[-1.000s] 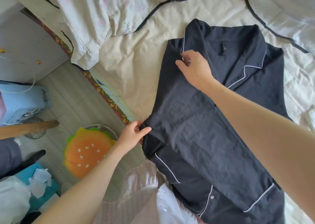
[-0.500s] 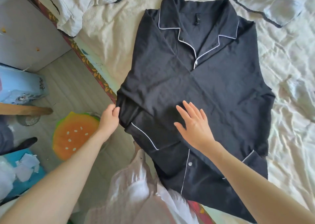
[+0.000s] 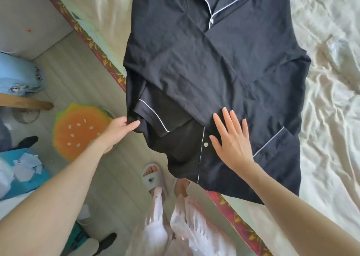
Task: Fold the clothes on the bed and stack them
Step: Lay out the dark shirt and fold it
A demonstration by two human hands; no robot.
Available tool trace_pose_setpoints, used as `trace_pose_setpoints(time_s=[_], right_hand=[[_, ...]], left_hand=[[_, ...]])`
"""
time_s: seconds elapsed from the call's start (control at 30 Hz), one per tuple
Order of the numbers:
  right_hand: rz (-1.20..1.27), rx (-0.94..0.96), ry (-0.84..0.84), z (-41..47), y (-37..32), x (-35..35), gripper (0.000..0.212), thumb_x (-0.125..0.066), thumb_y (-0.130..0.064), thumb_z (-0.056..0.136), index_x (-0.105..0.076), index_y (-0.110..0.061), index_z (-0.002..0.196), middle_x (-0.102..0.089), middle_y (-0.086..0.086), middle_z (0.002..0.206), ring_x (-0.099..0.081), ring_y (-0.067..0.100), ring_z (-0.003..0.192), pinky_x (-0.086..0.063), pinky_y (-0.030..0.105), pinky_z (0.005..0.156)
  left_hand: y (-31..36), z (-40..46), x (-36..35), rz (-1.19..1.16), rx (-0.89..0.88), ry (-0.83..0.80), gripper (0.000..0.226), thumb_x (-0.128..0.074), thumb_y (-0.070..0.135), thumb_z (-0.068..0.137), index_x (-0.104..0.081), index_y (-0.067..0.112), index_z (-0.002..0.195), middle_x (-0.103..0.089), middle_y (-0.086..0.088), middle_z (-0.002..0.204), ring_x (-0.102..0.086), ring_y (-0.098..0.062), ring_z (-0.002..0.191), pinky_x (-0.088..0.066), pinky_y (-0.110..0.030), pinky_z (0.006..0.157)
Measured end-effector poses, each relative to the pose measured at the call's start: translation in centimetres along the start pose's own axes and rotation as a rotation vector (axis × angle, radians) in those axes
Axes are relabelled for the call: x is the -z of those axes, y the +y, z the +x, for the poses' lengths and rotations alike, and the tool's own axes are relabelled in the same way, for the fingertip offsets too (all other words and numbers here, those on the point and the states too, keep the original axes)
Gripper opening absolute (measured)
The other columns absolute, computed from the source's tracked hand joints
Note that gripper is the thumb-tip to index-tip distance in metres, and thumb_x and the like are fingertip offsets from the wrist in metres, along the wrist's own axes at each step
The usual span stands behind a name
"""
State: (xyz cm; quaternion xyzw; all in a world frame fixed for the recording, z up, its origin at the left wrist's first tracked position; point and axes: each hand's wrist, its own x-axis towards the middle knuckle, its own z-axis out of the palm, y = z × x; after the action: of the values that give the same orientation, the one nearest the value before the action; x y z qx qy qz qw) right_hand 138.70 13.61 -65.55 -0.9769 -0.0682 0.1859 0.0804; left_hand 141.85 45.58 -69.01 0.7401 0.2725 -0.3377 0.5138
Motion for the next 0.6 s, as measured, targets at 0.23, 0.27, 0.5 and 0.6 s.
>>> trace_pose_setpoints(time_s=[0.23,0.27,0.5,0.6], right_hand=[[-0.032,-0.043,-0.006,-5.4,1.2,-1.7,0.059,-0.066,-0.023,0.087,-0.045,-0.01,0.14,-0.035,0.016,0.15,-0.03,0.036,0.14,-0.023,0.058,0.111],[-0.027,-0.06,-0.013,-6.4,1.2,-1.8,0.059,-0.066,-0.022,0.087,-0.045,-0.009,0.14,-0.034,0.016,0.15,-0.029,0.036,0.14,-0.022,0.057,0.111],[-0.038,-0.144,-0.173,-12.9,2.5,-2.1,0.055,-0.048,-0.024,0.097,-0.031,-0.014,0.148,-0.007,0.008,0.16,-0.003,0.025,0.148,-0.007,0.044,0.119],[-0.033,-0.178,-0.207,-15.2,3.6,-1.8,0.056,-0.047,-0.026,0.098,-0.028,-0.016,0.149,-0.003,0.006,0.16,-0.001,0.024,0.148,-0.006,0.043,0.119]], left_hand=[[-5.7,-3.2,-1.5,0.078,0.084,-0.043,0.025,-0.064,0.025,0.09,-0.065,0.005,0.105,-0.067,-0.002,0.101,-0.059,-0.015,0.094,-0.043,-0.029,0.085],[-6.5,-3.8,-1.7,0.087,0.097,-0.04,0.027,-0.06,0.03,0.092,-0.064,0.003,0.096,-0.064,-0.003,0.096,-0.057,-0.016,0.091,-0.042,-0.03,0.084],[-8.5,-8.1,-2.3,0.083,-0.022,0.347,0.03,-0.044,0.036,0.099,-0.05,0.015,0.079,-0.055,0.0,0.08,-0.048,-0.019,0.075,-0.036,-0.032,0.067],[-8.4,-9.8,-3.1,-0.045,-0.058,0.279,0.014,-0.058,0.023,0.093,-0.05,0.022,0.082,-0.06,0.007,0.084,-0.055,-0.009,0.076,-0.04,-0.022,0.062]])
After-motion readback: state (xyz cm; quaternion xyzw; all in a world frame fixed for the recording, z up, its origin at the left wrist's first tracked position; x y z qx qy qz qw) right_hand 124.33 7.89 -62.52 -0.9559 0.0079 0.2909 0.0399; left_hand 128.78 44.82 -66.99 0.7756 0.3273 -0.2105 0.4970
